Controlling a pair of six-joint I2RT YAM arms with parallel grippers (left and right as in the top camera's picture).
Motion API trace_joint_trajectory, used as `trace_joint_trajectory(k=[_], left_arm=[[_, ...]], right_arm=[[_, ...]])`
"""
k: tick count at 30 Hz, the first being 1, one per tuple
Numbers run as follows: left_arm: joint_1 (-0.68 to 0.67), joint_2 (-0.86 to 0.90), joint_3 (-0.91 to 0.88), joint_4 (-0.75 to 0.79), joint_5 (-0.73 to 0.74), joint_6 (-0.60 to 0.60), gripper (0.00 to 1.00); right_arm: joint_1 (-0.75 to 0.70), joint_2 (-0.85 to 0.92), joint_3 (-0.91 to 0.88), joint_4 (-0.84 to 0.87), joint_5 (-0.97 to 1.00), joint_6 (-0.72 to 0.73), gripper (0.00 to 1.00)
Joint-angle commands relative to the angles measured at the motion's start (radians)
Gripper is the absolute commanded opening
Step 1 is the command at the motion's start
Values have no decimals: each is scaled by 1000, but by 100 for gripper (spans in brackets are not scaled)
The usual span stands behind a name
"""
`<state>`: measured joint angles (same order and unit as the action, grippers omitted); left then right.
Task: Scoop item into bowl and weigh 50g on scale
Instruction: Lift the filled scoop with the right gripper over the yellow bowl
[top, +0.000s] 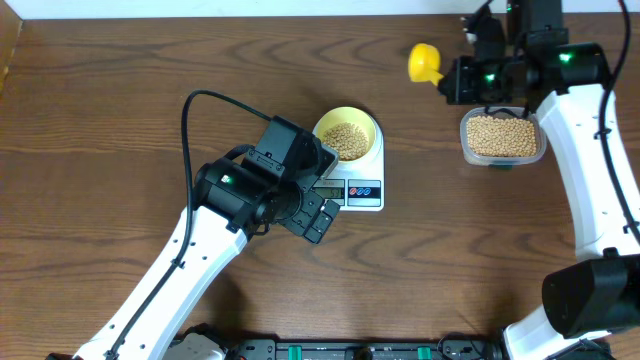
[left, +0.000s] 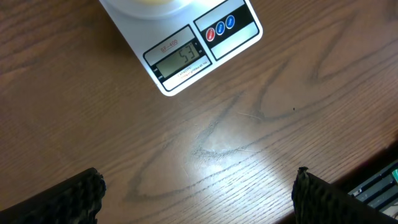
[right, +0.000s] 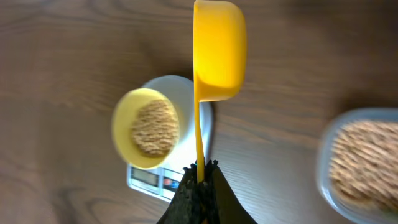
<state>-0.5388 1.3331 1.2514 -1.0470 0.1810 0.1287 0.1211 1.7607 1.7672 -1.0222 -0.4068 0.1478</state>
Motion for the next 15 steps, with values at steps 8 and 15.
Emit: trace_joint_trajectory(k=[8, 15], left_arm=[[-1, -8, 13, -2, -3, 2, 98], [-1, -8, 13, -2, -3, 2, 98]], right_arm=[[104, 15, 19, 65, 23, -50, 1], [174, 77, 19, -15, 24, -134, 1]])
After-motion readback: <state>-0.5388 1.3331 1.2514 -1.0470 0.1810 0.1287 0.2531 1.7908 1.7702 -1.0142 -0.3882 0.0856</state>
